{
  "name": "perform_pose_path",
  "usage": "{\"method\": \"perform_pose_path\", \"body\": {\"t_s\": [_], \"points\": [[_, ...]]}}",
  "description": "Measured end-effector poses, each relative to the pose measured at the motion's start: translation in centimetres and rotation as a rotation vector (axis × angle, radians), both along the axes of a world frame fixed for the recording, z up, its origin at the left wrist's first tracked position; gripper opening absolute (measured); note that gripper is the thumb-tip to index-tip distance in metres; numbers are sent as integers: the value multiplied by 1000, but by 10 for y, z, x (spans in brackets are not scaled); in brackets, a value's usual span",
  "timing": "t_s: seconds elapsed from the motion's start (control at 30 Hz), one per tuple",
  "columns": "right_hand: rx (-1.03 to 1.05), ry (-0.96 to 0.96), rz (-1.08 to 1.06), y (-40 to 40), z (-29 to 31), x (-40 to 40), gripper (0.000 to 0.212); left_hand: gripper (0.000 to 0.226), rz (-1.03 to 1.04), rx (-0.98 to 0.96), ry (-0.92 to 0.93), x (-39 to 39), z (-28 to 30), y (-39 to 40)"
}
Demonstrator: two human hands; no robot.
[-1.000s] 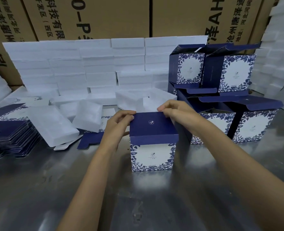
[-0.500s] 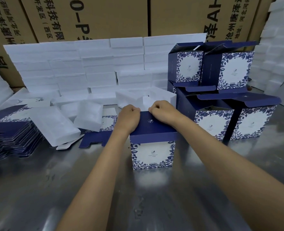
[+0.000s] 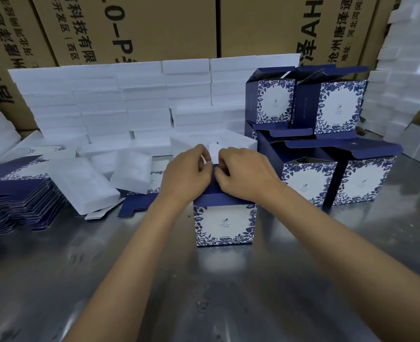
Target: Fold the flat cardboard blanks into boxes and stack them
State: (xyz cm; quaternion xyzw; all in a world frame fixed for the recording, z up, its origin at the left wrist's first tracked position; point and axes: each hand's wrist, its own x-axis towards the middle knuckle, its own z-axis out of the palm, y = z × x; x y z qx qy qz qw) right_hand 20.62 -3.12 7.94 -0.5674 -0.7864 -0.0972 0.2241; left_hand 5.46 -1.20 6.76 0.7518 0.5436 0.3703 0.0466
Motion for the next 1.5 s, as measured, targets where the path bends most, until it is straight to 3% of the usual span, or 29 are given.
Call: {"method": "perform_pose_path", "body": {"t_s": [0.1,0.17,0.3,0.4,0.57,0.97,1.1,1.2,1.37,1.5], "points": [[152,-53,18,-26,-25,7,25,20,-157,-59,-109,-6,-16,-18],[186,24,54,-39,-43,13,31,26,-264,-106,-250,-8,-33,-35],[81,477,233,-50,-63,23,24,37,-371,-249,-572,-13,-55,-55],[-17,792,249,-54,-70,24,24,31,-415,-231,-692,-10,-58,-59],[-78,1076,245,-56,-72,15,22,21,-451,-170,-871,7,-70,-62],[-256,1193,335,-59,-69,30,28,25,-458,-216,-845,0,-66,-60],[-263,1338,230,-61,-71,32,45,33,-422,-228,-837,5,-62,-68],[-250,1349,132,-61,-59,27,59,42,-380,-125,-791,20,-50,-74],[-118,1296,218,-39,25,35,25,43,-381,55,-755,35,15,-58],[65,1150,86,-5,88,70,21,40,-411,134,-752,69,67,-20]]}}
